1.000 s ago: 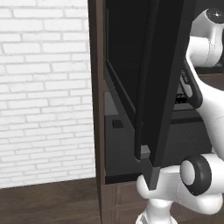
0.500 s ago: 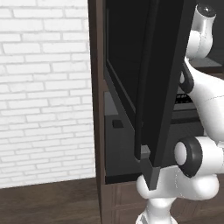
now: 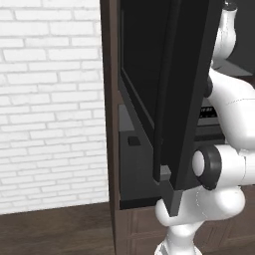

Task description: Pick the bell pepper from the sink and place it in the bowl. Then pick the bowl and place it in the microwave. Then close the microwave door and press the start button.

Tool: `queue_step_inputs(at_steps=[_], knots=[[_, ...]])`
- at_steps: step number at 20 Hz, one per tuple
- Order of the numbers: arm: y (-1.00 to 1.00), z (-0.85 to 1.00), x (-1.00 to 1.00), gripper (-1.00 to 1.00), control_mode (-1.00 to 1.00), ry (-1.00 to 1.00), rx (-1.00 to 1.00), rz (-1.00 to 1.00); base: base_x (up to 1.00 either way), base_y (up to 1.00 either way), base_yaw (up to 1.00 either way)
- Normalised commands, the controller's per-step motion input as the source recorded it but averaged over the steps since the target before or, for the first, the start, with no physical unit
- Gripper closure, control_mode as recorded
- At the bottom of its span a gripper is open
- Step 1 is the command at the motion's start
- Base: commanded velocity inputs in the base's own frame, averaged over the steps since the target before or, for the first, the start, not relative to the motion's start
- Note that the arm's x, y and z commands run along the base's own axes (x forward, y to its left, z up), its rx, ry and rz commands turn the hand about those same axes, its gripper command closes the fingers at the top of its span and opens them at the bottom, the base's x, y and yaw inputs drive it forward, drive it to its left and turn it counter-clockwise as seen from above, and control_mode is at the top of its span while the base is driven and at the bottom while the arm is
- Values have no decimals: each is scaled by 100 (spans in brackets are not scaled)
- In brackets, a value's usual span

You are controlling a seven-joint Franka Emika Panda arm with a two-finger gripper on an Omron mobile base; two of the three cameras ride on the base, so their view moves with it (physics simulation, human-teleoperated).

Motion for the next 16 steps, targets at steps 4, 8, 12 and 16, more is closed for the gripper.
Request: queue_step_inputs(at_steps=[4,8,12,16], knots=[[0,-30,14,-100,-100,5,-2,0,0,0,0],[0,-11,3,-100,-100,-3,-1,0,0,0,0],[0,0,0,-100,-100,-15,0,0,0,0,0],[0,28,0,-100,-100,-7,0,0,0,0,0]])
